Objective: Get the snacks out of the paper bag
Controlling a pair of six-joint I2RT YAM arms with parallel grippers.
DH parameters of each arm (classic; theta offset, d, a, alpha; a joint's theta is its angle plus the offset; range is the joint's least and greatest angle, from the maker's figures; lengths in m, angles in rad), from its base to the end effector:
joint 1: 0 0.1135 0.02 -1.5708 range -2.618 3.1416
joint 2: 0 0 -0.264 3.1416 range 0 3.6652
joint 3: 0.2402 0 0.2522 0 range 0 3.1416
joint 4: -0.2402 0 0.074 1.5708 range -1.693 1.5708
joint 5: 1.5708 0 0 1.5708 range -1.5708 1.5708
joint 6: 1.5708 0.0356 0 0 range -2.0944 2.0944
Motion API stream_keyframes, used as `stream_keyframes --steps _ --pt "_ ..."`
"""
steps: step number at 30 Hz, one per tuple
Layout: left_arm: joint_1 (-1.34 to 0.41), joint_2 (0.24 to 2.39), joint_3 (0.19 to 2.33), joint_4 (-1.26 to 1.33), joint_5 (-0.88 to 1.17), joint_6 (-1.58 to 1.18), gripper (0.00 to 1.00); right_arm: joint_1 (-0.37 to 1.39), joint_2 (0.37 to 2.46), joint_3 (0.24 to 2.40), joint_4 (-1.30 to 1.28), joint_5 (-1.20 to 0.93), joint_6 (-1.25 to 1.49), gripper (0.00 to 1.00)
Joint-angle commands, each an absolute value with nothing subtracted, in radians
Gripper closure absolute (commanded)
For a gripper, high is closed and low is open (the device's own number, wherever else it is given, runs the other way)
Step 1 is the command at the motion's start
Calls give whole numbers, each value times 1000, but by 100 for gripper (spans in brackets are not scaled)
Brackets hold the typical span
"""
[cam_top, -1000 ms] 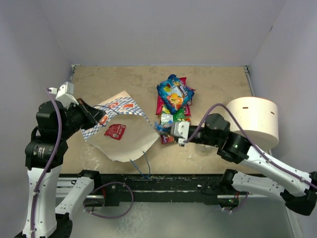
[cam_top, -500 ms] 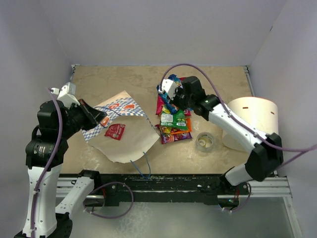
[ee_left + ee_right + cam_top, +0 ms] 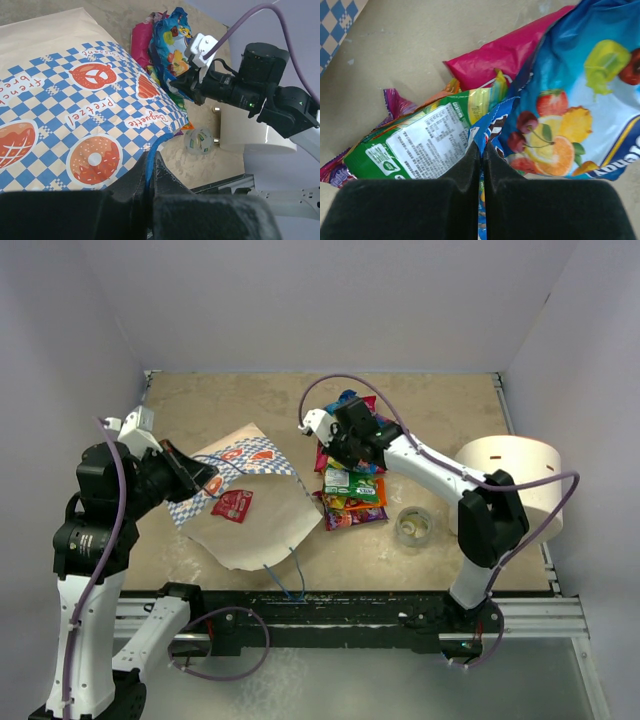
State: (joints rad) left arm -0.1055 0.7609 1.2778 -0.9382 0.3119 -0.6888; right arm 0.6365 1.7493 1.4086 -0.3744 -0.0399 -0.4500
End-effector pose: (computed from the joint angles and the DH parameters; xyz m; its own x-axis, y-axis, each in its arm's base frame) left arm 0.1088 -0.0225 0.4246 -0.5547 -0.5496 -0.6247 0.0339 0.7353 -0.6769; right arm 0.3213 0.2392 0.2762 -0.2059 -0.6927 -0.6912 -0.7859 0.5379 -0.3049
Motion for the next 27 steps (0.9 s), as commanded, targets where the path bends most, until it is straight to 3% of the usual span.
stream_keyframes --steps 1,3,8,16,20,27 --pt "-107 759 1274 -886 318 -696 100 653 1730 1424 -407 4 -407 92" --pt "-107 758 1268 -881 315 -696 100 653 1701 1408 -409 -29 -393 72" --pt "-107 768 1263 -874 319 -688 100 651 1525 1355 -364 -107 -336 48" --pt "-107 780 1272 -869 319 -680 100 667 1227 1041 -174 -342 -373 43" --pt "-107 782 1274 -873 322 -678 100 807 1106 889 -16 -437 -403 42" --pt "-107 794 1287 -877 333 -678 100 1029 1192 868 236 -494 -475 41"
